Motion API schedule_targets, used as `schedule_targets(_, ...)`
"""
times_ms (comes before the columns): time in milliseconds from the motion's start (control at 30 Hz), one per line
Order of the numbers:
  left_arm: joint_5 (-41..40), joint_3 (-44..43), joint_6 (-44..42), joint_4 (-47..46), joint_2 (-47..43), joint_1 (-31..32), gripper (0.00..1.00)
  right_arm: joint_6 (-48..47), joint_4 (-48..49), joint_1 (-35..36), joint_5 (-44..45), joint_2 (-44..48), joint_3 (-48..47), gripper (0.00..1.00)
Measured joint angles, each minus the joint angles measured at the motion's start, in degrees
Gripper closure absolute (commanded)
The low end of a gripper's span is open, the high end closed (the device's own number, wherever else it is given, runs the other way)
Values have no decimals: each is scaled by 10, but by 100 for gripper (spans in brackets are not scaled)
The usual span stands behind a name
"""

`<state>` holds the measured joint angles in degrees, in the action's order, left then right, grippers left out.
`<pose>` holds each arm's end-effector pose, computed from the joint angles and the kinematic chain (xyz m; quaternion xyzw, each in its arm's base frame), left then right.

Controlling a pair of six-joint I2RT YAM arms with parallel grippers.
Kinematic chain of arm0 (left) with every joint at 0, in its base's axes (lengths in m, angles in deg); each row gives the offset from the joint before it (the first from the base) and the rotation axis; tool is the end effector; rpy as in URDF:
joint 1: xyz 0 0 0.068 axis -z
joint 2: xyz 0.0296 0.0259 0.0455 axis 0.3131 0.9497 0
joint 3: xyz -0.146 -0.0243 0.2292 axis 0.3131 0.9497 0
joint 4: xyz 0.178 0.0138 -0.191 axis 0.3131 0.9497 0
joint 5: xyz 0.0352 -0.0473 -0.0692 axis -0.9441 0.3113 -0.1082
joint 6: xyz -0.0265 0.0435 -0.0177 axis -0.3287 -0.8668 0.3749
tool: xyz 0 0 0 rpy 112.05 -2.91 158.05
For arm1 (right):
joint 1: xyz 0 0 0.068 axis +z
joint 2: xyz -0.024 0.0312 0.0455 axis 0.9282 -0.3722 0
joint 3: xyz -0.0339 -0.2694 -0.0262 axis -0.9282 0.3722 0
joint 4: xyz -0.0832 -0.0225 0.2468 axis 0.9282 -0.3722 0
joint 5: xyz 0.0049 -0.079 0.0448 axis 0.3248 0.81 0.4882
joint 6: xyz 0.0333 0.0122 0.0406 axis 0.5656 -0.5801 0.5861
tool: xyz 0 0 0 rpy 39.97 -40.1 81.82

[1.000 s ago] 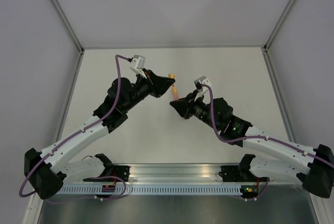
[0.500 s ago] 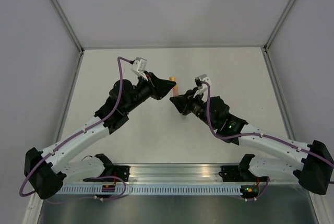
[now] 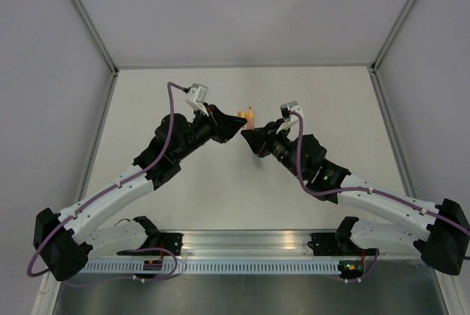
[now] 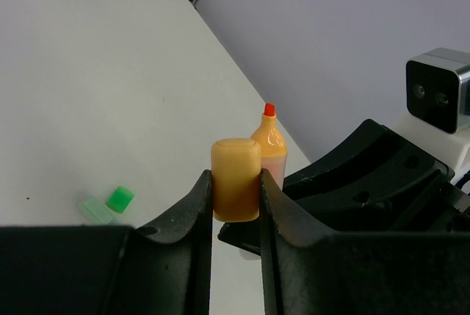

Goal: Insert the pens into the pen caps

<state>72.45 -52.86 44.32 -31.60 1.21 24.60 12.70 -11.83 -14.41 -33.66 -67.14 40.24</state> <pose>0.1853 -0.1757 0.3551 0.0800 0.7059 -0.4616 0.5313 0.1569 0.1991 0.3211 -0.0695 0.7036 0.3950 0.5866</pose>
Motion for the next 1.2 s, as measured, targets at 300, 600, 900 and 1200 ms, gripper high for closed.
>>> schedule_targets(300, 0, 0, 1, 0, -12, 0, 98, 15, 1, 0, -15, 0, 7, 100)
schedule_targets(600, 0, -6, 3, -5, -12, 0, 98, 26, 4, 3, -37, -11, 9, 100)
schedule_targets(900, 0, -18, 6, -14, -12, 0, 98, 29, -1, 7, -52, -22, 9, 100)
schedule_targets(1200, -6, -20, 6, -13, -12, 0, 98, 34, 4, 27, -64, -18, 17, 100)
